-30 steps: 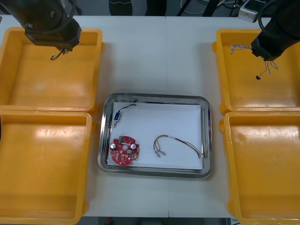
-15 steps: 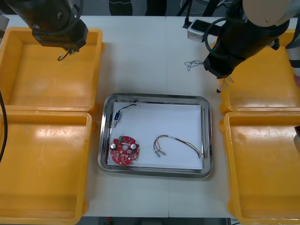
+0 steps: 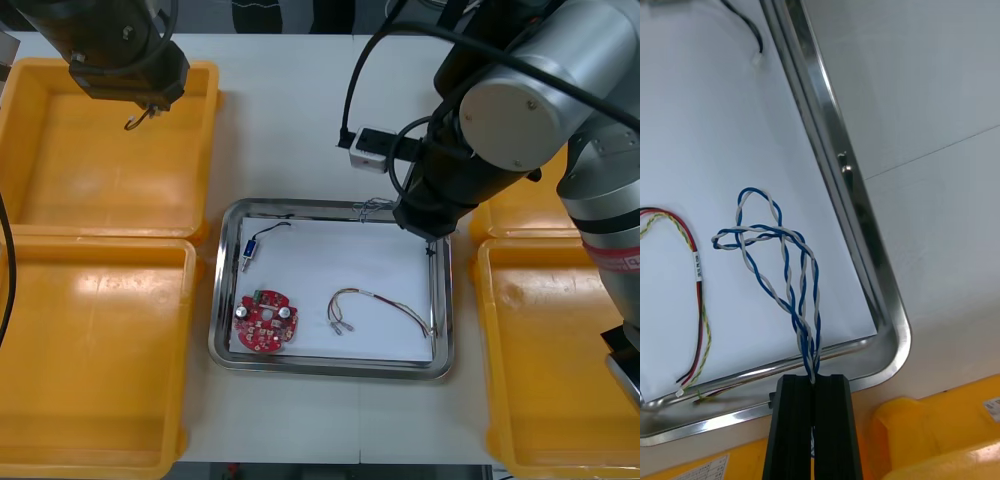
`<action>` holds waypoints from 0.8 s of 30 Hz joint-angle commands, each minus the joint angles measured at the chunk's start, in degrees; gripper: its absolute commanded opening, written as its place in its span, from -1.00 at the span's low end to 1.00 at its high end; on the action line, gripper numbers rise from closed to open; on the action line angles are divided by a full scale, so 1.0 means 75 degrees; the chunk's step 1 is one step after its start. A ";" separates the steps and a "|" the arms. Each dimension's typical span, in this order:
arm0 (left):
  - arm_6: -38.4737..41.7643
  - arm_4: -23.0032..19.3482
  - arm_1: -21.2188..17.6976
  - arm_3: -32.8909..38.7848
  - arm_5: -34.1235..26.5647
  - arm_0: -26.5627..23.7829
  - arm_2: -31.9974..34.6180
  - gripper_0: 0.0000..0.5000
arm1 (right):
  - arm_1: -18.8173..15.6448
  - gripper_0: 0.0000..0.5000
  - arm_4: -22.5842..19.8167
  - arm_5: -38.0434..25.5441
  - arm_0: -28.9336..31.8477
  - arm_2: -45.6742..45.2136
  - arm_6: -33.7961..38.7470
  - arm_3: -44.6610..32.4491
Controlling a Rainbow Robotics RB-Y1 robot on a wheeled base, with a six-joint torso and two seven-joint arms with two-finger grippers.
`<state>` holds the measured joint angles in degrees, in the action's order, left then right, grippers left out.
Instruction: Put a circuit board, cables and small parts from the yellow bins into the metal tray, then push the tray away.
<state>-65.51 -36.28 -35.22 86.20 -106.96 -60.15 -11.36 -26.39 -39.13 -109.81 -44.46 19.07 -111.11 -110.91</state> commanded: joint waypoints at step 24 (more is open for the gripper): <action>0.0403 -0.0109 0.0079 0.0272 -0.0083 0.0039 -0.0091 -1.00 | 0.0565 -1.00 0.1748 0.1914 0.0573 0.2004 -0.1451 0.0995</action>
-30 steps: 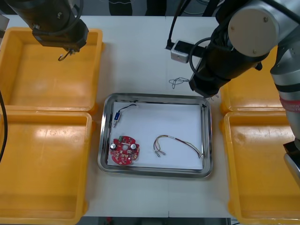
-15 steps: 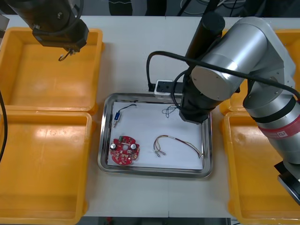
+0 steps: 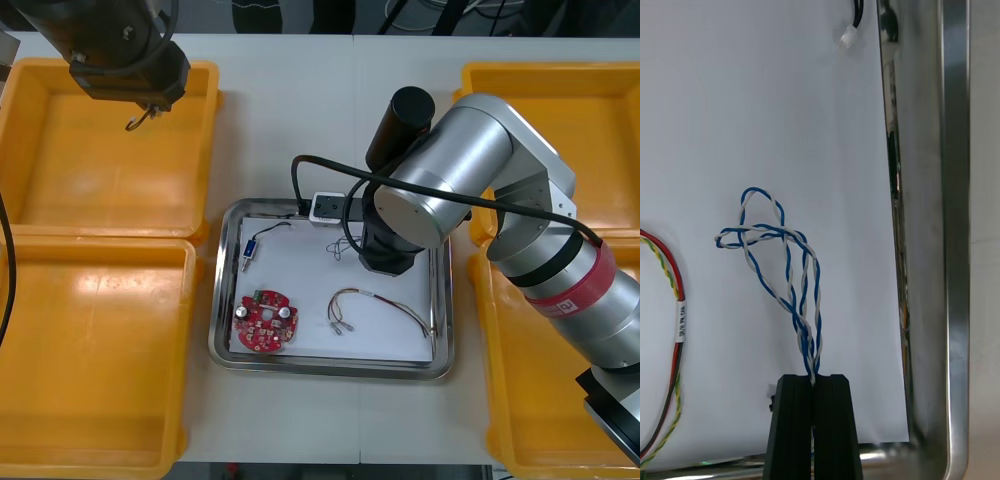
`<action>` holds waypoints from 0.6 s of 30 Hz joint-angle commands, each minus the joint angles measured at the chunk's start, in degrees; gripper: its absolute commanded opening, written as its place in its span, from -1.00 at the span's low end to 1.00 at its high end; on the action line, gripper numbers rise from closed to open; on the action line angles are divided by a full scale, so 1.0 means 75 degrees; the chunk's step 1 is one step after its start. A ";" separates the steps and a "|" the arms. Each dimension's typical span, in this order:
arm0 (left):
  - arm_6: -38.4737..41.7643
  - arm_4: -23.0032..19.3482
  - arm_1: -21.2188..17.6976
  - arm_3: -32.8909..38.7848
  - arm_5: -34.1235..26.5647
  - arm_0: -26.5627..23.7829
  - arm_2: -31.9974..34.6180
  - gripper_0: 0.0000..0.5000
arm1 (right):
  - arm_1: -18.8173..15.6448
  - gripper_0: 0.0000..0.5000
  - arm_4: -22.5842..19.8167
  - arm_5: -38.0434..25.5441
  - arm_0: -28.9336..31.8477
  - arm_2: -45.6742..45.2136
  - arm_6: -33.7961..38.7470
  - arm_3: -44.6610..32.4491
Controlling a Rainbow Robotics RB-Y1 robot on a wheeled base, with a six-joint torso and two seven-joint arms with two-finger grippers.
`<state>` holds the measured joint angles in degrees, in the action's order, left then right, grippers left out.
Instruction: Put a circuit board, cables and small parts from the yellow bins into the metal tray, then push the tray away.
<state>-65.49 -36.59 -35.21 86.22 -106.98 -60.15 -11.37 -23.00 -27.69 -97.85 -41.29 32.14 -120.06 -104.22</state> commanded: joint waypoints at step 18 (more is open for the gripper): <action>0.0423 -0.0079 0.0078 0.0258 -0.0091 0.0039 -0.0090 -1.00 | 0.0043 1.00 0.0457 0.0648 0.0267 0.0366 -0.0281 0.0478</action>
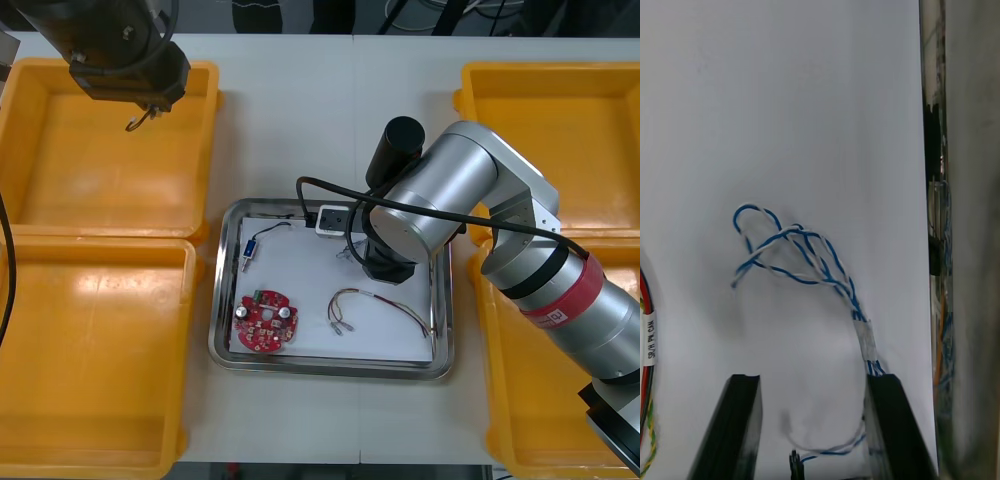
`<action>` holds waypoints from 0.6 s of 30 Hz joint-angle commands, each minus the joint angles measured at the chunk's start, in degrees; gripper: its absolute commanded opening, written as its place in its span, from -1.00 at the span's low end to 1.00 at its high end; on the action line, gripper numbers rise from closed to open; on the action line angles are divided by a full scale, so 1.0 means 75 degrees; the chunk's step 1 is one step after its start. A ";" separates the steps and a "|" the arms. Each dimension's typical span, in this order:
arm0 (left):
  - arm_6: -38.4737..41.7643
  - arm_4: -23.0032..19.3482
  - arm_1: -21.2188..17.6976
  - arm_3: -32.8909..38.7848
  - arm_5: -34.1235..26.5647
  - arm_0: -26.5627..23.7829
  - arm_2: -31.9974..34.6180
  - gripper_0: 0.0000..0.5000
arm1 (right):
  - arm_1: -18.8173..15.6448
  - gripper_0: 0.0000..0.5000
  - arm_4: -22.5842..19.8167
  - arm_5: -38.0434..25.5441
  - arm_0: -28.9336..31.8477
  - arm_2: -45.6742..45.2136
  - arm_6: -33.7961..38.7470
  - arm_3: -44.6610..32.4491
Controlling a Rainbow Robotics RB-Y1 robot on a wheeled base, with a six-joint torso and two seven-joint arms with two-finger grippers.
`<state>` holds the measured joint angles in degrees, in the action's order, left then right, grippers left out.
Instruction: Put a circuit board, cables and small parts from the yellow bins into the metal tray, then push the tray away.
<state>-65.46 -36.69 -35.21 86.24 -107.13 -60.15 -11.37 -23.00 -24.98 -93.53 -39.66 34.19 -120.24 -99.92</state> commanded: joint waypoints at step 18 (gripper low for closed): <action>0.0430 -0.0076 0.0066 0.0267 -0.0084 0.0027 -0.0090 -1.00 | -0.0086 1.00 -0.0057 -0.1323 -0.0114 -0.0328 0.0024 -0.1162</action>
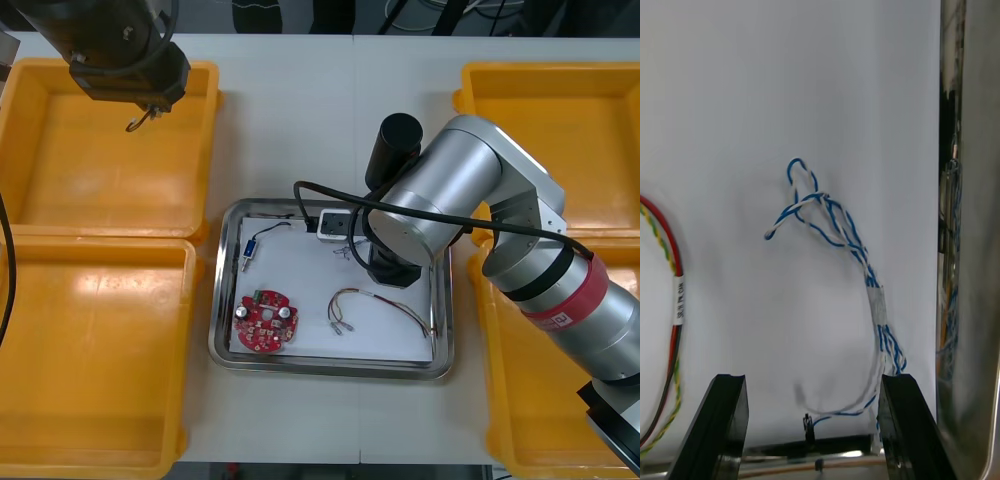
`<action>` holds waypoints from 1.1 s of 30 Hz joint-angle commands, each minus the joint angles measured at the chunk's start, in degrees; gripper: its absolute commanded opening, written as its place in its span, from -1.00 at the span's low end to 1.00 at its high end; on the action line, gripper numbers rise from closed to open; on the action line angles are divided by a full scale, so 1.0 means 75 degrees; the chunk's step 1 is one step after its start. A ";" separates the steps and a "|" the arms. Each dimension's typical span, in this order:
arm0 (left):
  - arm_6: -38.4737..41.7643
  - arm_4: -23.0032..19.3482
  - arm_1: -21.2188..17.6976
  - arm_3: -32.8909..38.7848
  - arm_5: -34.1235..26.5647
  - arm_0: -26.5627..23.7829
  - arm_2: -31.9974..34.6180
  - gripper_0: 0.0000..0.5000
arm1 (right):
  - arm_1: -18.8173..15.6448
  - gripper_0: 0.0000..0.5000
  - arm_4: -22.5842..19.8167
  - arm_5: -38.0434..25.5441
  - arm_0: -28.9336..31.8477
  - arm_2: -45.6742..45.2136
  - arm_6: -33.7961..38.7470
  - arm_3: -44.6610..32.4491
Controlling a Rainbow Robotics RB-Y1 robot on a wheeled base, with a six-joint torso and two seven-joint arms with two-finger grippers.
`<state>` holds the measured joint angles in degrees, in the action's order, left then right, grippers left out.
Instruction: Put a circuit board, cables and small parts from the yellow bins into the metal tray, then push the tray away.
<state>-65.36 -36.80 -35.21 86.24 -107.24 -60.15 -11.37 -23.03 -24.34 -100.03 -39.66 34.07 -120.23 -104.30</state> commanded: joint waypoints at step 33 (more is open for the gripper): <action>0.0418 -0.0285 0.0066 0.0384 -0.0069 0.0027 -0.0090 -1.00 | -0.2132 1.00 -0.2461 -0.1329 -0.1005 -0.3746 0.4195 -0.1995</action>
<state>-65.32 -38.35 -35.21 86.90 -107.26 -60.14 -11.37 -36.04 -42.49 -109.79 -45.16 8.85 -93.50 -117.31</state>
